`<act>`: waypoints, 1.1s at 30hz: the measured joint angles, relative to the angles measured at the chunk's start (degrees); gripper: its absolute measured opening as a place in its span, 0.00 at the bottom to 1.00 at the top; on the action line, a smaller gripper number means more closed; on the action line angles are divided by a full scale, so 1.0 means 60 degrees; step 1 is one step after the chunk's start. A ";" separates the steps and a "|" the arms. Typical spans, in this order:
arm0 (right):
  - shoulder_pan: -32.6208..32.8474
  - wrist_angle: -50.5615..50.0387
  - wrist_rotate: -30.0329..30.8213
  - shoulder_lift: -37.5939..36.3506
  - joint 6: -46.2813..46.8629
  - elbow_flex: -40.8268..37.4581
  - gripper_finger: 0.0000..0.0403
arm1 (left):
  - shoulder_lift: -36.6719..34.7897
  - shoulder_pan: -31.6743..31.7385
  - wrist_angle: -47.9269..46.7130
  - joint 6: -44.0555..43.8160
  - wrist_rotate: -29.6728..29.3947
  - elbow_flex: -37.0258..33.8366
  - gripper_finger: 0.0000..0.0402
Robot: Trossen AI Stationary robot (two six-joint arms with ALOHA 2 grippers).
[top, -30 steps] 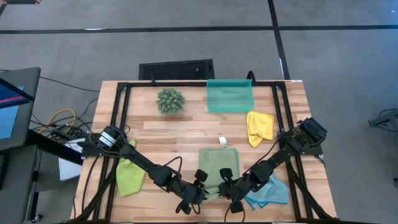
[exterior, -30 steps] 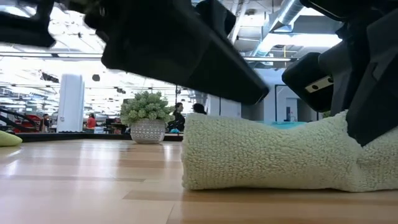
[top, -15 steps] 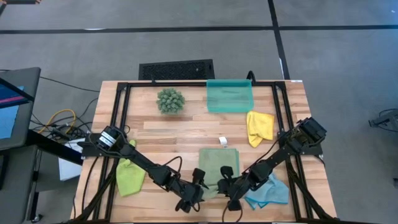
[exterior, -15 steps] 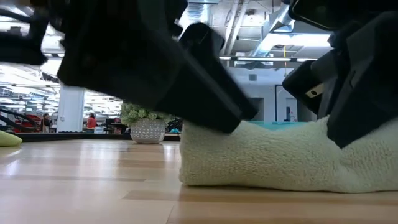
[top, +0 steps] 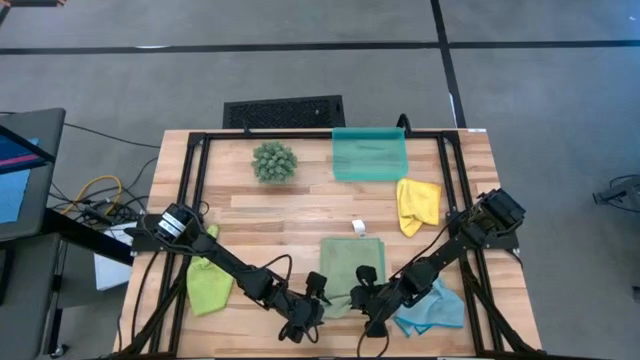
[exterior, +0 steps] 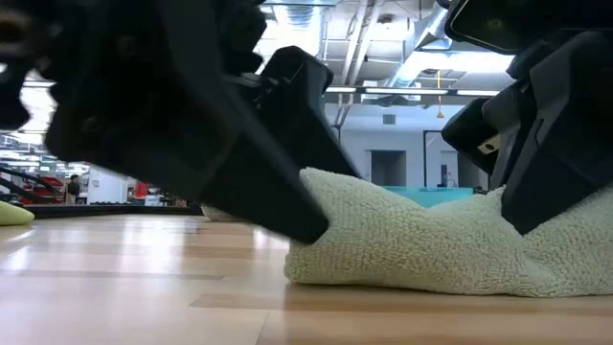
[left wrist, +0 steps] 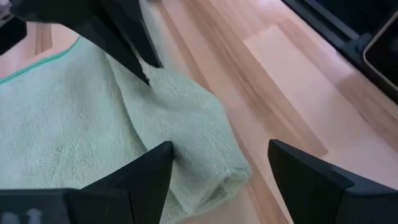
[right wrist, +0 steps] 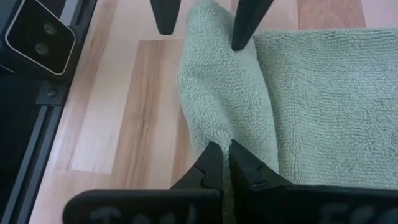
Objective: Roll microfiber towels into tight, uniform cylinder then place into a basket
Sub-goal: Roll the dark green microfiber cloth
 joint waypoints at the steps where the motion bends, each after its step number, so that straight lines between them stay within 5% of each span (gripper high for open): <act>1: 0.0000 0.0000 0.0001 0.0000 0.0000 0.0000 0.05 | 0.0000 -0.0004 0.0022 0.0007 -0.0001 0.0000 0.64; 14: 0.0002 -0.0146 0.0106 0.0000 0.0102 0.0000 0.06 | 0.0372 -0.0024 0.0123 0.0250 -0.0957 0.0022 0.62; 24: 0.0017 -0.0289 -0.0002 0.0000 0.0267 0.0000 0.08 | 0.0372 -0.0112 0.0112 -0.0455 -0.0897 0.0025 0.39; 33: 0.0026 -0.0437 -0.0123 0.0000 0.0311 -0.0080 0.34 | 0.0372 -0.0344 0.0091 -0.0775 -0.1455 0.0025 0.16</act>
